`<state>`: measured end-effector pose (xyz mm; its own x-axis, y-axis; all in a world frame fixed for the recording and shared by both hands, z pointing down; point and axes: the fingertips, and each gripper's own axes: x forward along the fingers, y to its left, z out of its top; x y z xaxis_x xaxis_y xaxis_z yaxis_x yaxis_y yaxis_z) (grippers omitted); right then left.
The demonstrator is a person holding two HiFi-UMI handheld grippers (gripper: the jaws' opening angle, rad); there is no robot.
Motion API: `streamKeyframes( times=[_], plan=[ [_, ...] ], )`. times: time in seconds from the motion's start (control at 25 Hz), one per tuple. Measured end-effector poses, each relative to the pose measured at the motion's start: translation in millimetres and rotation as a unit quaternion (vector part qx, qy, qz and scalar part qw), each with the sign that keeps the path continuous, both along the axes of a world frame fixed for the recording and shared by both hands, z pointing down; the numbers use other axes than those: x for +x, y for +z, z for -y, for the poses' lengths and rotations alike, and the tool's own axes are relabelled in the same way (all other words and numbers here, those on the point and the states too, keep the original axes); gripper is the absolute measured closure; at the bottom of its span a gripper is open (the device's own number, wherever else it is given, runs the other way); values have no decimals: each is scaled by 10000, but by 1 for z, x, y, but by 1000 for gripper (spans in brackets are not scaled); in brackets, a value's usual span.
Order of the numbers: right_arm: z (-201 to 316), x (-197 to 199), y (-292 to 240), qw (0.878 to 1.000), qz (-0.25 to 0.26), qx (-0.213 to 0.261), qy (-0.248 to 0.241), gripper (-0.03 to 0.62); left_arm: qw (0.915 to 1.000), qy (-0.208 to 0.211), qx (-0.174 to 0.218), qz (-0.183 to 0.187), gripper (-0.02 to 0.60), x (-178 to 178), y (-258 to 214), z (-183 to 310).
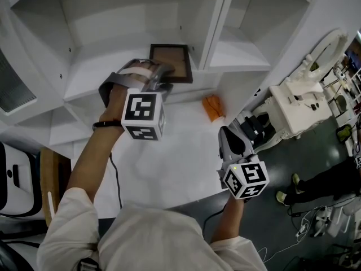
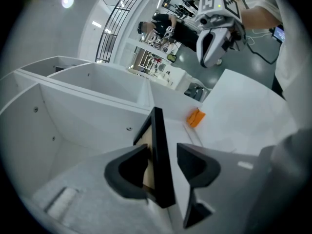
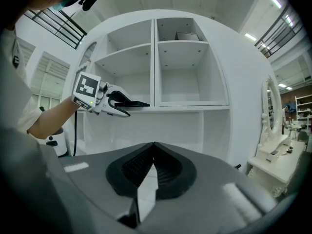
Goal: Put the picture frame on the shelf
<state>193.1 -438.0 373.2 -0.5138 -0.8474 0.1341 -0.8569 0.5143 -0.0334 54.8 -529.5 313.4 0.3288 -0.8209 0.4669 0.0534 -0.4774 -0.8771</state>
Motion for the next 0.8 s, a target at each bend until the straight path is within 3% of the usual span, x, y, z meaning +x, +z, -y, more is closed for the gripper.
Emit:
streamKeyframes(
  times=[0.48,0.8],
  plan=[
    [9,1,2,9997,146,-22,-174,589,9998,-176,22,-42,365,6,4,17],
    [18,5,0,9996,188,-41,-226,589,9995,-285,-160,38,339,8,5,27]
  ],
)
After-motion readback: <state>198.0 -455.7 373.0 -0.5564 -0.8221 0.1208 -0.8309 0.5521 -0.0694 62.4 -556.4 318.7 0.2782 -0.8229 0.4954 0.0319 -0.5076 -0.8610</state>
